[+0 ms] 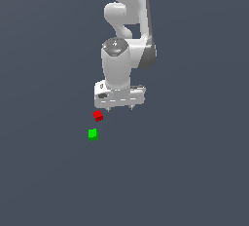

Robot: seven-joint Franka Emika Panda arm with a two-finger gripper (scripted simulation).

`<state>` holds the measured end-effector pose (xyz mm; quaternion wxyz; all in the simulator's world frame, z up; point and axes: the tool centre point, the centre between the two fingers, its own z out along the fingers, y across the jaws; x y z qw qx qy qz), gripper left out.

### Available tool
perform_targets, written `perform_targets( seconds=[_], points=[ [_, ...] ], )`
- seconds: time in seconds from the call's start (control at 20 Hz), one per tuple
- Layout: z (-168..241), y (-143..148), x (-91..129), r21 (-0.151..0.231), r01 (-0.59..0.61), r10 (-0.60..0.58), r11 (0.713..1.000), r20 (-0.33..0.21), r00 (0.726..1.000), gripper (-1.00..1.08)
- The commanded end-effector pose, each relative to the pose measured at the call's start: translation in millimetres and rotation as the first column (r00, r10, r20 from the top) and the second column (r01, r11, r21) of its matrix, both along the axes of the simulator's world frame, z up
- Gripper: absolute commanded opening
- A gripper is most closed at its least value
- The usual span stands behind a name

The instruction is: Stack the red cube on top of the green cube.

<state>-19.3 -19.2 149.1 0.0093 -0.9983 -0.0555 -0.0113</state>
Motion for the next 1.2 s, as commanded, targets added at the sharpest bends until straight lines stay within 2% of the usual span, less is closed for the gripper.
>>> perform_targets(
  seconds=[0.0,0.6,1.15],
  points=[
    [-8,-12,-7,-0.002,-0.035,0.035,0.999,-0.002,0.999,1.0],
    [-52,-79,-36,-0.013,-0.228,0.228,0.974,-0.014,0.974,1.0],
    [-76,-119,-43,-0.019,-0.329,0.328,0.944,-0.021,0.944,1.0]
  ],
)
